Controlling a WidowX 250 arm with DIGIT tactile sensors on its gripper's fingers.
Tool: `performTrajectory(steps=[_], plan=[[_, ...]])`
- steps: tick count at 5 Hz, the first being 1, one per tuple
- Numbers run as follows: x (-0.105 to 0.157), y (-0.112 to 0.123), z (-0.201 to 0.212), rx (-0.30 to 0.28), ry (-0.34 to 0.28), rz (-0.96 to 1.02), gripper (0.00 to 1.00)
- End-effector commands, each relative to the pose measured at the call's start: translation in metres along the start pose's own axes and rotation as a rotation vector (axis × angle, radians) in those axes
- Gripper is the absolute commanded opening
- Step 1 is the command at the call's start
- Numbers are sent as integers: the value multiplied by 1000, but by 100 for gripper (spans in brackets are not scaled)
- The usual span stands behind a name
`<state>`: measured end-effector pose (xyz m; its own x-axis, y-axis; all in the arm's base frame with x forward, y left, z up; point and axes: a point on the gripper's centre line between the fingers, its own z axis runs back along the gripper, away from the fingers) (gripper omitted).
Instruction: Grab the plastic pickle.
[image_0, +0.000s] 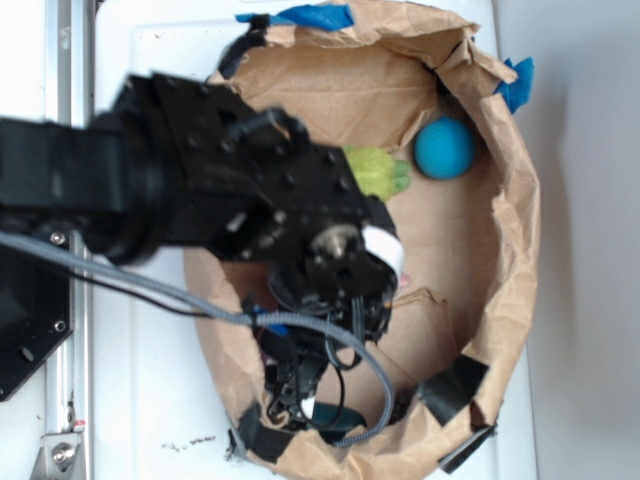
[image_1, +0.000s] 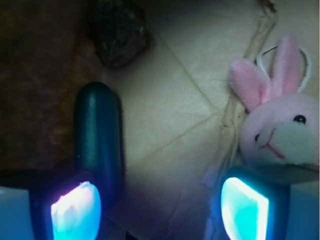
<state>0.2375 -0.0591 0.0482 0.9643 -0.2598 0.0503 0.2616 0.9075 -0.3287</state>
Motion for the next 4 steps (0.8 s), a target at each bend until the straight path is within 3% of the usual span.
performTrajectory(steps=[1,4], plan=[[-2,-27,-9,10,1,-143,100],[-1,-39,1,-47,-33,-165,100]])
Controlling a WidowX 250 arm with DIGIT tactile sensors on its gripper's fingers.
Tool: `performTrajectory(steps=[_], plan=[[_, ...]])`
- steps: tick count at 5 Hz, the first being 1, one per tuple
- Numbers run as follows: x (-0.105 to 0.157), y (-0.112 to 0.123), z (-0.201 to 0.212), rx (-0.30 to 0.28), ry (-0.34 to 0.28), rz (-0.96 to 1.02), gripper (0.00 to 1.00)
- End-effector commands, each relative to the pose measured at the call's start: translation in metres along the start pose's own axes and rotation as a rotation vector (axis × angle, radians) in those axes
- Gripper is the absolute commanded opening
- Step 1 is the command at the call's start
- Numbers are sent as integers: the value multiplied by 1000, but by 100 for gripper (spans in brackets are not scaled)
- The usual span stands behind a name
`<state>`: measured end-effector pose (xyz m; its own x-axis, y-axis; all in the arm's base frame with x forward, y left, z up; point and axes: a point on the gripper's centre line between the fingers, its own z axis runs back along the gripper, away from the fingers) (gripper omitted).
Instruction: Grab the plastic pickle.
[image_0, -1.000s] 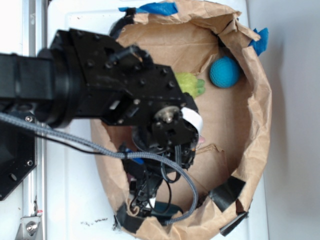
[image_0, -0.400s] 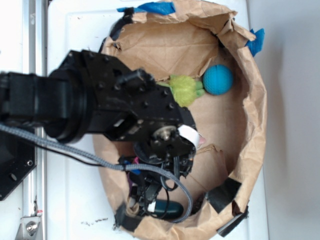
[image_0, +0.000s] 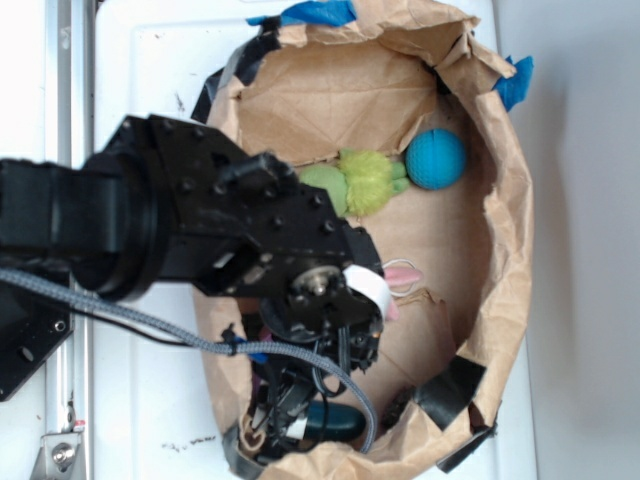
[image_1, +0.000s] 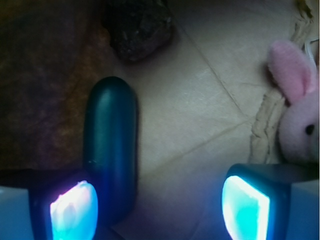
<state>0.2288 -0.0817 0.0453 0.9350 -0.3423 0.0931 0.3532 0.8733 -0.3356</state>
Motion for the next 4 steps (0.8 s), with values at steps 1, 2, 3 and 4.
performTrajectory(steps=[1,2,3,4], plan=[[5,-18,12,-45,-42,-68,100],[5,-17,5,-69,-64,-79,100],[5,-18,-5,-80,-54,-86,100],[7,-18,-21,-34,-16,-95,100]])
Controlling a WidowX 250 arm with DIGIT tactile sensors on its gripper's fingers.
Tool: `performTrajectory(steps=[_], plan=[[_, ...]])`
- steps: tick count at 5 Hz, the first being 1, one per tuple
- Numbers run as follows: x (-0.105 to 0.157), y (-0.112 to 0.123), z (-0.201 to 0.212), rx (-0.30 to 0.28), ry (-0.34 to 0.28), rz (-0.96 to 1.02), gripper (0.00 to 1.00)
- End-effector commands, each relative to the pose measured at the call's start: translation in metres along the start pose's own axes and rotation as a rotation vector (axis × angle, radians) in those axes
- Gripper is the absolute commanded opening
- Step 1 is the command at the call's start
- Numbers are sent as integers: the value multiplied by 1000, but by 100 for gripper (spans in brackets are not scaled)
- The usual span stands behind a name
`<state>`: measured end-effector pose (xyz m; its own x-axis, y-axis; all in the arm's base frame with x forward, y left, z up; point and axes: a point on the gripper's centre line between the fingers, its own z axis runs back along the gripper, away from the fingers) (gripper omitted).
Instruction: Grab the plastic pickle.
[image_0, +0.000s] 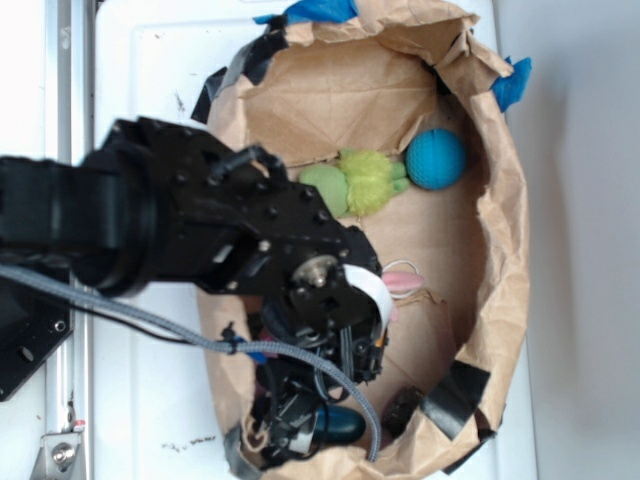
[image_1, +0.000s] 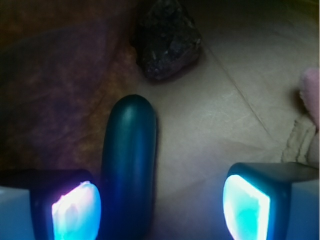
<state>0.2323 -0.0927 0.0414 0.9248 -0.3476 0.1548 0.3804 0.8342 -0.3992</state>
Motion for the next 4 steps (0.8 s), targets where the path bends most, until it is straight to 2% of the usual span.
performTrajectory(steps=[1,2,3,4], plan=[[-1,-1,-23,125,69,-62,100],[1,13,-17,208,66,-12,100],[5,23,-2,331,35,5,100],[8,30,17,401,6,43,100]])
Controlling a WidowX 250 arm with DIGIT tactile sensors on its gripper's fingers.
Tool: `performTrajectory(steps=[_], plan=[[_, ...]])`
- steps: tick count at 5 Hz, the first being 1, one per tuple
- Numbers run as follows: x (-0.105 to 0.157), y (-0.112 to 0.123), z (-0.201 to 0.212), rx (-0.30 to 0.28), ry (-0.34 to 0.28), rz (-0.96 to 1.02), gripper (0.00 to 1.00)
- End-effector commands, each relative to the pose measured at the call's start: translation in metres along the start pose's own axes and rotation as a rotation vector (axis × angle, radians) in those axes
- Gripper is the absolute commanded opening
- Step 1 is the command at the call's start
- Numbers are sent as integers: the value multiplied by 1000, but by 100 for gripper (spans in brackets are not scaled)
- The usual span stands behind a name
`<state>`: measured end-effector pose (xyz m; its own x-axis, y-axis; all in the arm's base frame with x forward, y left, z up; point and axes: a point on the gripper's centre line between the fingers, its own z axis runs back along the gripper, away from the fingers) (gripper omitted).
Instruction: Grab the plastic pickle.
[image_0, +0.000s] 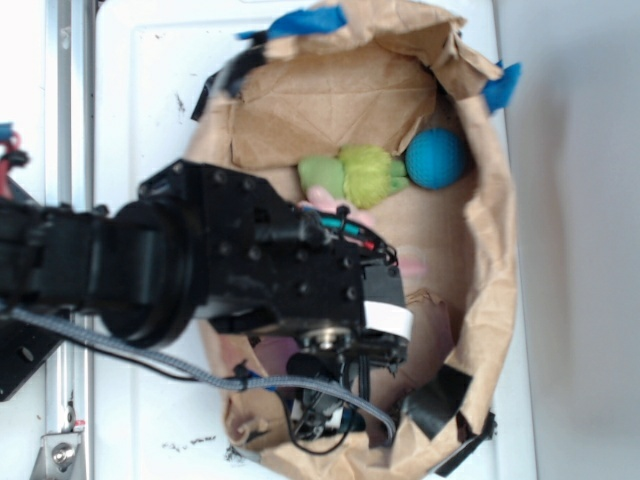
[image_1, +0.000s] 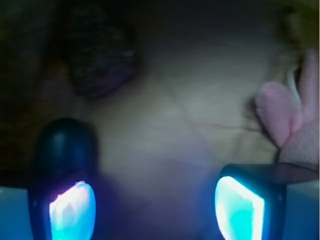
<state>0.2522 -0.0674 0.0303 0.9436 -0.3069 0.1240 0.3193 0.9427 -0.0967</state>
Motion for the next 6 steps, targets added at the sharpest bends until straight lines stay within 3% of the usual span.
performTrajectory(steps=[1,2,3,5,6], plan=[[1,1,32,39,-44,0,100],[-2,-13,42,-137,-48,-20,100],[-4,-23,42,-228,-45,-25,100],[-2,-40,13,-324,18,-35,100],[-2,-49,1,-341,43,-50,100]])
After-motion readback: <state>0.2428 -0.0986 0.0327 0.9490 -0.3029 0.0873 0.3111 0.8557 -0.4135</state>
